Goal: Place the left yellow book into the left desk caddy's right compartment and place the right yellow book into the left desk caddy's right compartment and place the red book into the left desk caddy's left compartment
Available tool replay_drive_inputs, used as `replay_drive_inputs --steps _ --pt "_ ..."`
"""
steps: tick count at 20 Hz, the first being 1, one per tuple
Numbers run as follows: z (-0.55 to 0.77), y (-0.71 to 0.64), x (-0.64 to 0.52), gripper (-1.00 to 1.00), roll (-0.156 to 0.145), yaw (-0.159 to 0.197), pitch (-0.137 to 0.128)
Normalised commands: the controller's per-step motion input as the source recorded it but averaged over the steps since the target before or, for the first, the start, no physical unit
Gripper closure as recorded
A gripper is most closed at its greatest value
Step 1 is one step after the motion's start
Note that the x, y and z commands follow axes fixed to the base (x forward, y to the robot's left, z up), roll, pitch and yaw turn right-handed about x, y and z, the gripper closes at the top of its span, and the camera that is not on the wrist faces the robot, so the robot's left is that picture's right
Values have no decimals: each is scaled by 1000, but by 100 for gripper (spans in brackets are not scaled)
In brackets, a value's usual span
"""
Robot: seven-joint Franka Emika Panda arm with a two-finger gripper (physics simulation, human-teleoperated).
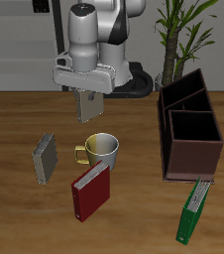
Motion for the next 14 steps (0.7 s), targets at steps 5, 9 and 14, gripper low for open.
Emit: replay_drive_inputs --steps 5,9,14 --pt "438 291 -172 100 6 30 -41" --pt "395 228 -93 100 -28 9 -7" --pt "430 435 -62 100 9 47 -3"
